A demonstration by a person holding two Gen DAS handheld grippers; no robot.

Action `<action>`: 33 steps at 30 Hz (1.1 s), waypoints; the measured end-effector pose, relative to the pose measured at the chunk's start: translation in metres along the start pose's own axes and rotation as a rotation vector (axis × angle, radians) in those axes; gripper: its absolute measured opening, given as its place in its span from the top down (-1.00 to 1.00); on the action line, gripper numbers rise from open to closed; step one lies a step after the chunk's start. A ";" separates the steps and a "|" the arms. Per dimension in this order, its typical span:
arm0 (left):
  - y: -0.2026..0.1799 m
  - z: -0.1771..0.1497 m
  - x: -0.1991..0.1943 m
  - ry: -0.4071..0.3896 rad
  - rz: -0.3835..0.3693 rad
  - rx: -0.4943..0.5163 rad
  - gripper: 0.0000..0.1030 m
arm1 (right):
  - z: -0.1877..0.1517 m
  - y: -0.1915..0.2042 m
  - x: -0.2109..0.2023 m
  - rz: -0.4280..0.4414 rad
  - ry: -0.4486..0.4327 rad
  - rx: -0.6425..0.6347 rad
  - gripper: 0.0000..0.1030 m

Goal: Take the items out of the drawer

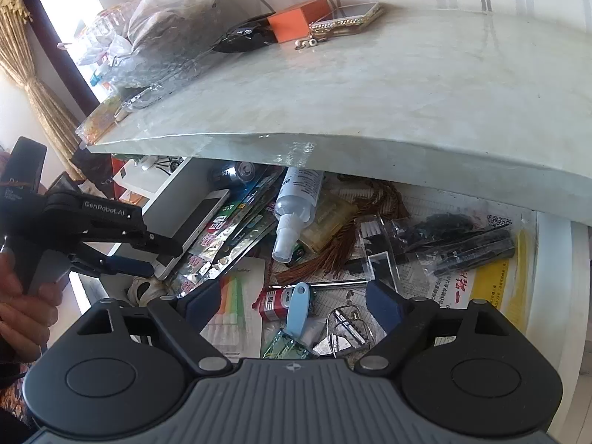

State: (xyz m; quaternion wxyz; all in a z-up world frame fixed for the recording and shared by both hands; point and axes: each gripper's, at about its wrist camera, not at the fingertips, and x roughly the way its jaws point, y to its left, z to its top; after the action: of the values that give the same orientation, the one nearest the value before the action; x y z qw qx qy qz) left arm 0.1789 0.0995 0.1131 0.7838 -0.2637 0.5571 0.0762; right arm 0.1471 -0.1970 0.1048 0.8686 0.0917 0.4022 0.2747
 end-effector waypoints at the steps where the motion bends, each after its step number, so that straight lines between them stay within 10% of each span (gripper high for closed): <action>1: 0.000 -0.001 -0.002 0.004 0.004 -0.019 -0.25 | 0.000 0.000 -0.001 0.001 -0.004 0.001 -0.72; 20: -0.004 0.005 0.008 -0.036 0.021 -0.488 -1.00 | 0.002 -0.010 -0.009 0.058 -0.050 0.056 -0.85; 30: 0.009 0.002 0.002 -0.054 -0.096 -0.657 -1.00 | 0.000 -0.015 -0.013 0.086 -0.076 0.078 -0.88; 33: 0.021 -0.001 0.003 -0.090 -0.294 -0.670 -1.00 | 0.000 -0.017 -0.015 0.090 -0.081 0.083 -0.88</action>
State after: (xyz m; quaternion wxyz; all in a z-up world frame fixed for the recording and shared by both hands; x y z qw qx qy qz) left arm 0.1703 0.1158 0.1030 0.6803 -0.5793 0.4223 0.1524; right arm 0.1464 -0.2188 0.1083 0.8664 0.1565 0.3732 0.2925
